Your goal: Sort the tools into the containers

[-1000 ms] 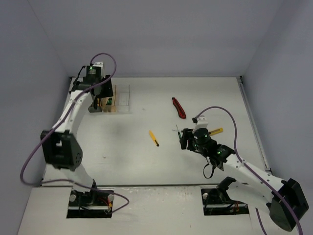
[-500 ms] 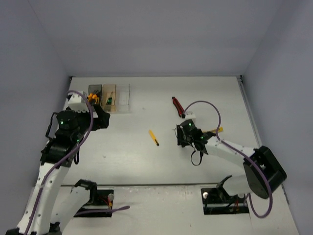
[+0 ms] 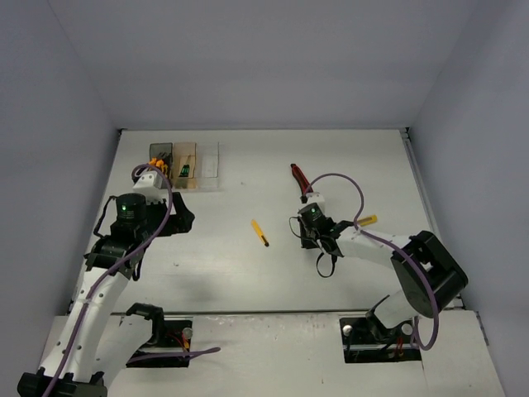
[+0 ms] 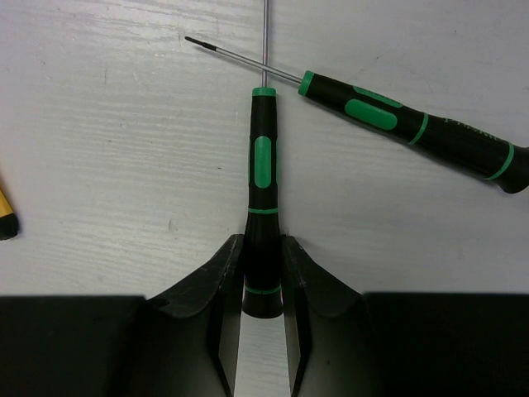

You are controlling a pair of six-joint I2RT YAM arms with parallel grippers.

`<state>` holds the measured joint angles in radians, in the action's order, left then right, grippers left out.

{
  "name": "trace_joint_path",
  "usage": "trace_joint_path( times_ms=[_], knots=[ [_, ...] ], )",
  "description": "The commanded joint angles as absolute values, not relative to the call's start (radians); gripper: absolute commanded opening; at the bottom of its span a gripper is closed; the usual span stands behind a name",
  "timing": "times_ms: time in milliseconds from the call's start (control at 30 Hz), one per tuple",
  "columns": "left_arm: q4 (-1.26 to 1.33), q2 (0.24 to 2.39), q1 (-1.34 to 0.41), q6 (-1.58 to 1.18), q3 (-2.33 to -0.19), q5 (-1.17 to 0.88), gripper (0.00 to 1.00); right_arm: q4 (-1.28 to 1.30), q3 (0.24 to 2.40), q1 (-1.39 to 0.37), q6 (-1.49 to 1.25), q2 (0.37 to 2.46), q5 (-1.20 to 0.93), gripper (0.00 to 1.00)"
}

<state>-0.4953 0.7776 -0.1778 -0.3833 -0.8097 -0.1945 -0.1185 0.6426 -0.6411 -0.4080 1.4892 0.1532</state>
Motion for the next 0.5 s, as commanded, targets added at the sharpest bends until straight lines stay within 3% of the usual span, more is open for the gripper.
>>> trace_joint_path(
  times_ms=[0,467],
  knots=[
    [-0.428,0.766,-0.147,-0.409,-0.839,-0.228,0.79,-0.178,0.686,-0.654,-0.398,1.529,0.136,0.02],
    [-0.398,0.769,-0.138,-0.451,-0.814,-0.245,0.80,-0.325,0.752,-0.739,-0.468,1.592,-0.051,0.00]
  ],
)
